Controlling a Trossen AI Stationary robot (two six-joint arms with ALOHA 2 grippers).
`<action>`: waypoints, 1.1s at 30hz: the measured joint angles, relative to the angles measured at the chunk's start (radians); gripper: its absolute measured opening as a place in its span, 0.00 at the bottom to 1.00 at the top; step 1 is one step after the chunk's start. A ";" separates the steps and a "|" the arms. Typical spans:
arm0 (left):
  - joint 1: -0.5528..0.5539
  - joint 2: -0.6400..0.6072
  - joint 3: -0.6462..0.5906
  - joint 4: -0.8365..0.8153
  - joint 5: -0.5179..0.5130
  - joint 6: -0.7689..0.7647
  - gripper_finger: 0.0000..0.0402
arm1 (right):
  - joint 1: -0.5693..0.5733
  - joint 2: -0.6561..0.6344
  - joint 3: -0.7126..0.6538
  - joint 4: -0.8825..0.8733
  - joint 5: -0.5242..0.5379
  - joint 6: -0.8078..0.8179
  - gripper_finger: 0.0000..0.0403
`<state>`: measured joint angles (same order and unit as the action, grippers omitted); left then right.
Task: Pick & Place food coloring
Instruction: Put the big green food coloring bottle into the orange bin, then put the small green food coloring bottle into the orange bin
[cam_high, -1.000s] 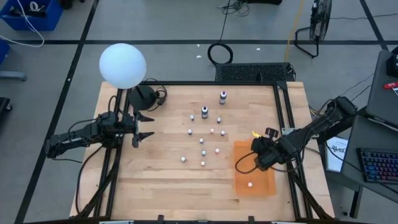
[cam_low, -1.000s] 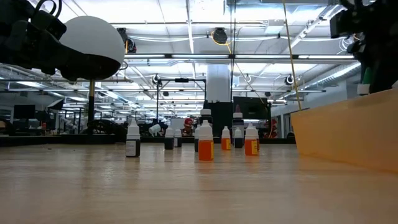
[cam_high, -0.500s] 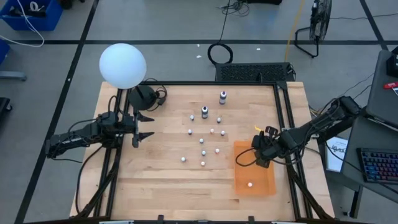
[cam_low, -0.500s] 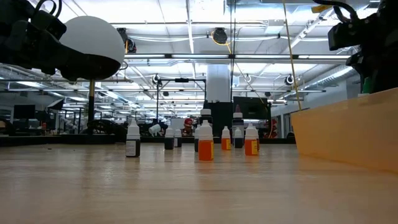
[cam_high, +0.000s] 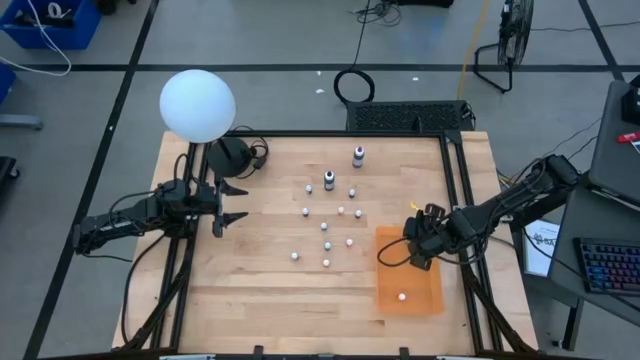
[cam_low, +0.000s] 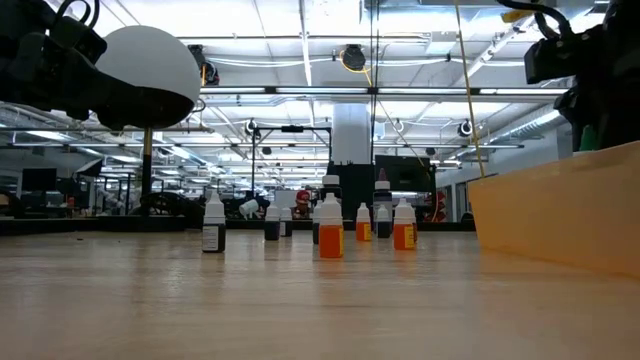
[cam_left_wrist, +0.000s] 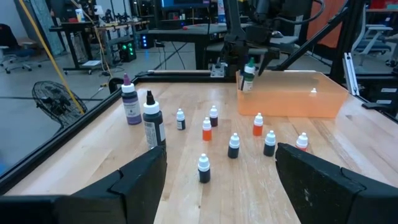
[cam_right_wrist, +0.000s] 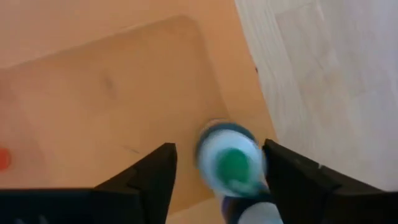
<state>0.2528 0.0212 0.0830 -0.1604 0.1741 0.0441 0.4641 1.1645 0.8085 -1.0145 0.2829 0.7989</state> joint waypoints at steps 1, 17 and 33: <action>0.000 0.000 0.000 0.000 0.000 0.000 0.74 | 0.000 0.001 0.000 -0.003 0.000 0.000 0.57; 0.000 0.000 0.000 0.000 0.000 0.000 0.74 | -0.081 -0.108 0.002 -0.069 -0.002 -0.031 0.52; 0.000 0.000 0.000 0.000 0.000 0.000 0.74 | -0.244 -0.295 0.002 0.385 -0.026 -0.434 0.52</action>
<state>0.2531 0.0214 0.0830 -0.1604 0.1741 0.0444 0.2204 0.8692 0.8108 -0.6292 0.2570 0.3648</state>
